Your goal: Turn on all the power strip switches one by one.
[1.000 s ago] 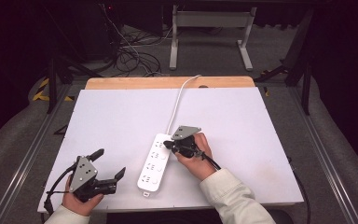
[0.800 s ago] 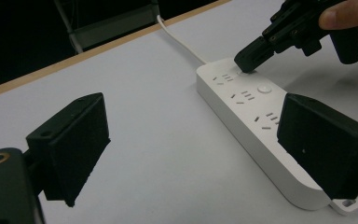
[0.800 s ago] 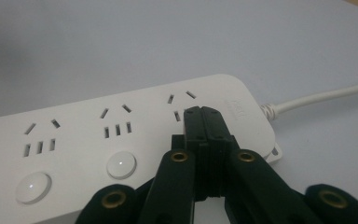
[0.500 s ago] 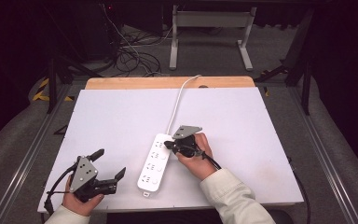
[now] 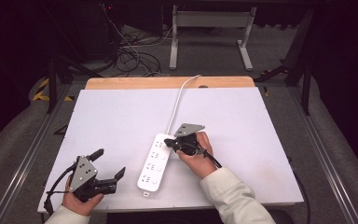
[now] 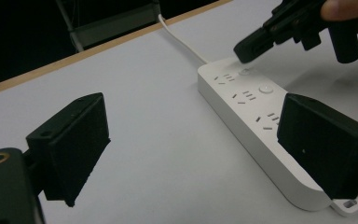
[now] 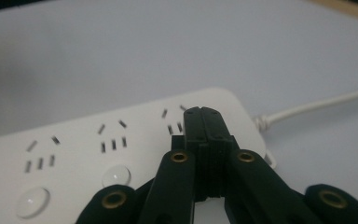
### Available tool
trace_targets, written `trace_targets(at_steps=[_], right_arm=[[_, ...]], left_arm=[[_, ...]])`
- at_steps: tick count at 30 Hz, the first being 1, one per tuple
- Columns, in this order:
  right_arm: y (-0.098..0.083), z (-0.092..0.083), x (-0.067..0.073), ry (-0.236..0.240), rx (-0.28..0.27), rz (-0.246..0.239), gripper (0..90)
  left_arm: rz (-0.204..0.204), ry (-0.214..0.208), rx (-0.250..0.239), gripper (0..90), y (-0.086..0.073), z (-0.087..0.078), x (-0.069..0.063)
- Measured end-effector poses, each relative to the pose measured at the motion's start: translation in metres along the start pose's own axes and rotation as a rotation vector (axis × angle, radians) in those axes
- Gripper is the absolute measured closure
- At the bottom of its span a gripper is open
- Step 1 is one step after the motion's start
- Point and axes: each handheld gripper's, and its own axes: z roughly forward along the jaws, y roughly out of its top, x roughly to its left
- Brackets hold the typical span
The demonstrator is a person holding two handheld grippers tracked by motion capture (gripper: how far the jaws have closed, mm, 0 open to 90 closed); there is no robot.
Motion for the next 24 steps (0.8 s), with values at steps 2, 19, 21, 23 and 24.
trace_targets(at_steps=[2,19,21,23,24], right_arm=[[0.007,-0.011,0.001,0.0,-0.068,0.006,90.0],[0.019,-0.035,0.011,-0.006,-0.103,-0.029,46.7],[0.02,-0.04,0.012,-0.02,-0.109,-0.048,38.4],[0.022,-0.046,0.012,-0.026,-0.123,-0.049,33.9],[0.023,-0.05,0.012,-0.018,-0.128,-0.04,32.2]], left_arm=[[-0.005,-0.003,0.001,9.3,0.0,0.0,0.0],[0.0,-0.002,-0.002,9.3,0.0,-0.001,0.0],[0.011,0.002,-0.005,9.3,0.001,-0.001,0.001],[0.009,0.0,-0.004,9.3,0.001,-0.001,0.0],[0.011,0.0,-0.004,9.3,0.001,0.0,0.0]])
